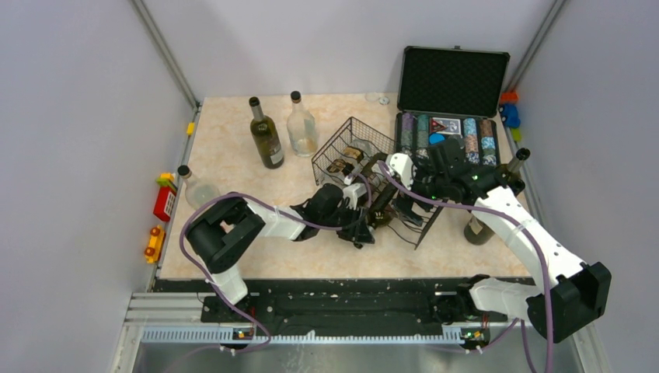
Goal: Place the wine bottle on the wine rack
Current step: Place the wine bottle in the wine rack, then pick up the wine bottle from the center of the board.
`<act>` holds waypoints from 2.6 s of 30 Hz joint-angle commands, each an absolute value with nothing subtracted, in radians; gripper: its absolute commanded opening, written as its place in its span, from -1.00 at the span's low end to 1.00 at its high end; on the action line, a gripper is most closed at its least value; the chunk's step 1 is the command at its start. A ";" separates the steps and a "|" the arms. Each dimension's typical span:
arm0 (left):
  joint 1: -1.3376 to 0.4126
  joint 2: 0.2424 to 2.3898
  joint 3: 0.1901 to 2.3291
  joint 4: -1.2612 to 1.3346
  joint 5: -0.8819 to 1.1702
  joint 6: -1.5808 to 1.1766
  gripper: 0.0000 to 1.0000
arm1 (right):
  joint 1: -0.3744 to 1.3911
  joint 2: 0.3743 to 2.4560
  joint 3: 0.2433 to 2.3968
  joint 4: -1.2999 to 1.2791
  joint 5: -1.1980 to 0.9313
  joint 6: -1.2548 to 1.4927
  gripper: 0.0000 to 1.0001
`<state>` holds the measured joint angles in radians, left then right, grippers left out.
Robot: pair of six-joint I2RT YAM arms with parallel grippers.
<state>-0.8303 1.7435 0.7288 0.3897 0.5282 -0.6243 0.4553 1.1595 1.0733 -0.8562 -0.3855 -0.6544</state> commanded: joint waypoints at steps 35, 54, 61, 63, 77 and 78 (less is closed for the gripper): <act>-0.844 1.607 0.762 0.286 0.571 -0.459 0.59 | 0.448 1.160 1.062 -0.819 -0.399 -0.655 0.94; -0.830 1.461 0.858 -0.010 0.631 -0.105 0.80 | 0.448 1.119 1.076 -0.826 -0.394 -0.649 0.94; -0.827 1.401 1.031 -0.388 0.619 0.177 0.82 | 0.448 1.042 1.082 -0.792 -0.392 -0.620 0.95; -0.822 1.370 1.060 -0.444 0.588 0.214 0.84 | 0.448 1.032 1.090 -0.781 -0.399 -0.611 0.95; -0.400 1.258 1.380 -0.611 0.378 0.019 0.78 | 0.449 0.993 1.013 -0.555 -0.455 -0.560 0.95; -0.366 1.260 1.400 -0.614 0.359 0.005 0.78 | 0.448 0.988 1.000 -0.534 -0.463 -0.553 0.95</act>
